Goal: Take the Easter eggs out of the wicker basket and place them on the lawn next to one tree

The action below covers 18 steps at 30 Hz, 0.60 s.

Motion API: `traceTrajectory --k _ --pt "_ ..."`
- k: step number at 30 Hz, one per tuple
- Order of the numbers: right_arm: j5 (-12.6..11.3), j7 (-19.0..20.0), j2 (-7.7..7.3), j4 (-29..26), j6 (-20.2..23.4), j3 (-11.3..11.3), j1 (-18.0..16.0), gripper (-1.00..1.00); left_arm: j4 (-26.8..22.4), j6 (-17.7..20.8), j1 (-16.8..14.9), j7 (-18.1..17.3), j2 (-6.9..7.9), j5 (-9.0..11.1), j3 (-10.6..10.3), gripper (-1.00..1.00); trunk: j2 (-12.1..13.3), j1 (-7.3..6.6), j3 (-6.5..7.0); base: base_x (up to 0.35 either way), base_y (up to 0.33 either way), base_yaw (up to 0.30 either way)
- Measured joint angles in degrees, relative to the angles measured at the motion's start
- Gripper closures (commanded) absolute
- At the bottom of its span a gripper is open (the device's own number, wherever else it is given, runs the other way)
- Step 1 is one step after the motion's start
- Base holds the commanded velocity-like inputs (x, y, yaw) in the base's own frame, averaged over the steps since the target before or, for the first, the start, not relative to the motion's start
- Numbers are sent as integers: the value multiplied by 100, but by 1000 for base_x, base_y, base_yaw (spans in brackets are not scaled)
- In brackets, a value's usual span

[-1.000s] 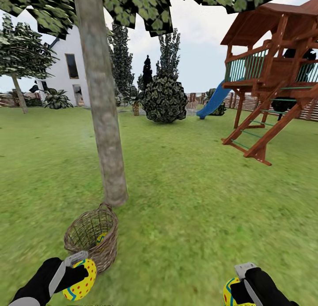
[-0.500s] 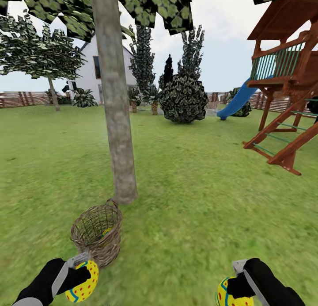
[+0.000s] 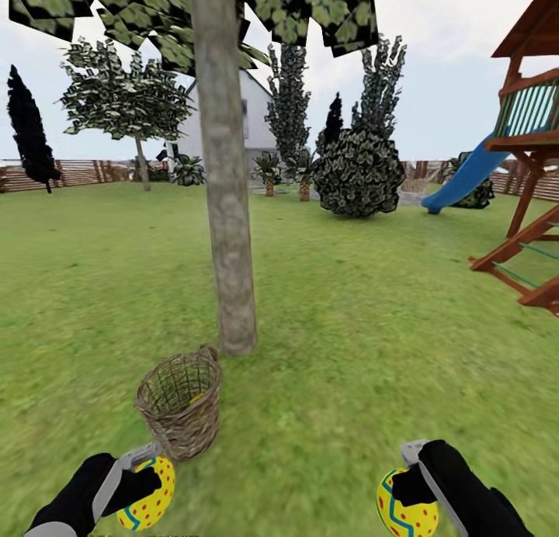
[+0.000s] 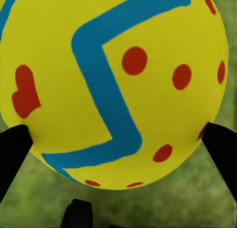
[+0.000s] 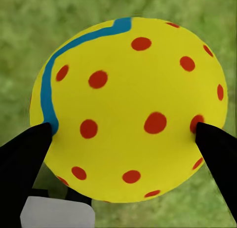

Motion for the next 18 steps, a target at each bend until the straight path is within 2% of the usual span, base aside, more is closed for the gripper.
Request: traceTrajectory --k 18 --pt "49 -14 33 59 2 50 6 100 29 0 3 0 -25 -1 0 100 0 0 0 85 -330 288"
